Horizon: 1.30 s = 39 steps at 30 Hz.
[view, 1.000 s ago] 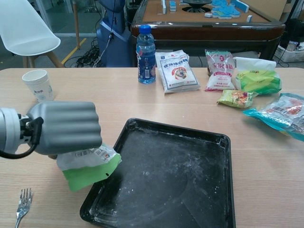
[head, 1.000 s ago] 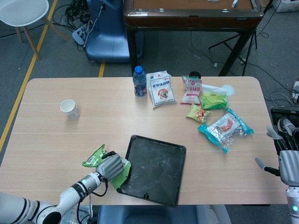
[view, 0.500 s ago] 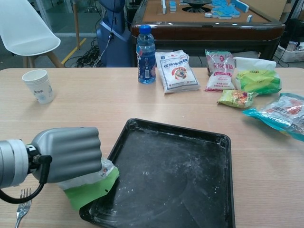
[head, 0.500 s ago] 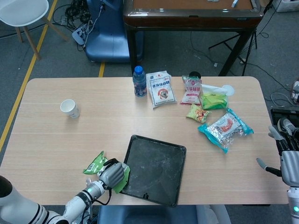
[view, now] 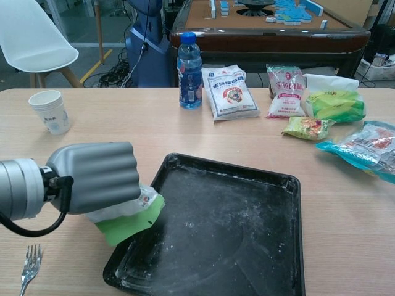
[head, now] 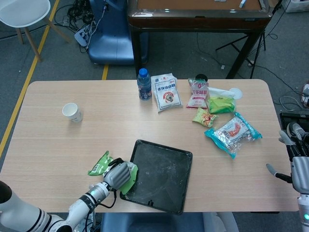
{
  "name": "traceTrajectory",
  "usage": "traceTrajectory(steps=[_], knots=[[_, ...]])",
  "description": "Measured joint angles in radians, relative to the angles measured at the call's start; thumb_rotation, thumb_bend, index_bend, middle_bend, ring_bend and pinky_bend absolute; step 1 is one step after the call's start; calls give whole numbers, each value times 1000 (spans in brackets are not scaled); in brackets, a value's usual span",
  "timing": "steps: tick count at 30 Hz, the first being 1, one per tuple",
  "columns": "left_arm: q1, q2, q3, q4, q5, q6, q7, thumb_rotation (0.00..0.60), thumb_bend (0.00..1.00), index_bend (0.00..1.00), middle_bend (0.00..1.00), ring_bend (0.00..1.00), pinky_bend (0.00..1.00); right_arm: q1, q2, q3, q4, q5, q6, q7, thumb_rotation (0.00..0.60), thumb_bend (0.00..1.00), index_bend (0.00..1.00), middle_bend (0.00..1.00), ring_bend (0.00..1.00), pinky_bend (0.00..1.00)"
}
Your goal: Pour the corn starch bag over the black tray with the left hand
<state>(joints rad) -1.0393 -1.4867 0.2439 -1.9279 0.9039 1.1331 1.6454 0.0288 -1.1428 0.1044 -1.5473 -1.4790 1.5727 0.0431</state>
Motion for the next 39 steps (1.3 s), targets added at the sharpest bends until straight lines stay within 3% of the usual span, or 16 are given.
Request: traceTrajectory(steps=[7, 18, 28, 39], knots=[[-12, -46, 8, 52, -41, -23, 5, 600, 475, 536, 879, 865, 742, -6, 4, 3, -1, 6, 5, 1, 600, 179, 95, 258, 135, 140], [-25, -23, -1, 9, -35, 22, 6, 600, 475, 536, 879, 866, 742, -8, -4, 4, 11, 7, 5, 12, 600, 178, 95, 259, 135, 141], [-28, -100, 19, 86, -110, 11, 50, 600, 475, 534, 879, 867, 742, -16, -1, 6, 16, 13, 12, 16, 600, 178, 95, 259, 135, 139], [-32, -48, 0, 14, -96, 90, 29, 600, 476, 531, 879, 867, 742, -18, -6, 7, 19, 5, 17, 22, 600, 179, 95, 260, 135, 136]])
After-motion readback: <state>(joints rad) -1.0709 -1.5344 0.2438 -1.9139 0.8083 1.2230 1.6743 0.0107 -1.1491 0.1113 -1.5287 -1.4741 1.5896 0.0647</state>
